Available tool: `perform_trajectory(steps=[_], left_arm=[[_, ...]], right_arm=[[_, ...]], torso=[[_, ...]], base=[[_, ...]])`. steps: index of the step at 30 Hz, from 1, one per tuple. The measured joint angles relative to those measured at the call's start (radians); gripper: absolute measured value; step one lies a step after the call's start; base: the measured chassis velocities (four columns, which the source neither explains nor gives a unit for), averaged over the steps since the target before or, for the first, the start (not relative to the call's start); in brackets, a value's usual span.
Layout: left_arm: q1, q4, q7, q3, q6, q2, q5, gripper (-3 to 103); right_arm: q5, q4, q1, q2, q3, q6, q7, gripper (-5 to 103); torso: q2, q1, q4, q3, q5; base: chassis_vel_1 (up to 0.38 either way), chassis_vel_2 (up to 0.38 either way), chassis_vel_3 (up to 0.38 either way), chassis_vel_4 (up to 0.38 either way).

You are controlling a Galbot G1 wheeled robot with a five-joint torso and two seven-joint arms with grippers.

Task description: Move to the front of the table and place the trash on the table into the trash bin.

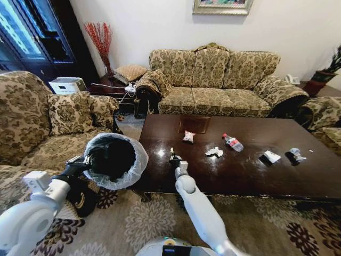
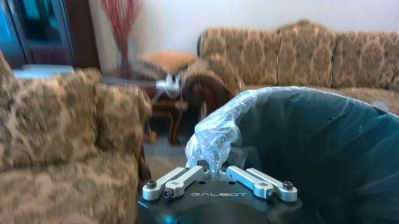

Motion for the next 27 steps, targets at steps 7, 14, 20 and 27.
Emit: perform_trajectory(steps=[7, 14, 20, 27], left_arm=[[-0.036, 0.026, -0.15, 0.035, 0.098, 0.163, -0.238, 1], [-0.057, 0.018, -0.172, 0.087, 0.112, 0.232, -0.22, 1], [-0.055, 0.016, -0.14, 0.098, 0.11, 0.238, -0.137, 1], [-0.07, 0.038, -0.133, 0.112, 0.104, 0.243, -0.128, 1]], right_arm=[[0.121, 0.34, -0.025, -0.091, -0.056, 0.133, -0.271, 0], [0.141, 0.478, 0.019, -0.128, -0.282, 0.093, -0.351, -2], [0.022, 0.426, 0.028, -0.146, -0.378, 0.129, -0.36, 10], [-0.036, 0.431, -0.037, -0.183, -0.388, 0.149, -0.36, 37]], torso=[[0.0, 0.0, -0.0001, 0.0, -0.0002], [0.0, 0.0, -0.0001, 0.0, -0.0002], [0.0, 0.0, 0.0003, 0.0, -0.0003], [0.0, 0.0, 0.0, 0.0, -0.0001]], base=[[0.0, 0.0, 0.0, 0.0], [0.0, 0.0, 0.0, 0.0], [0.0, 0.0, 0.0, 0.0], [0.0, 0.0, 0.0, 0.0]])
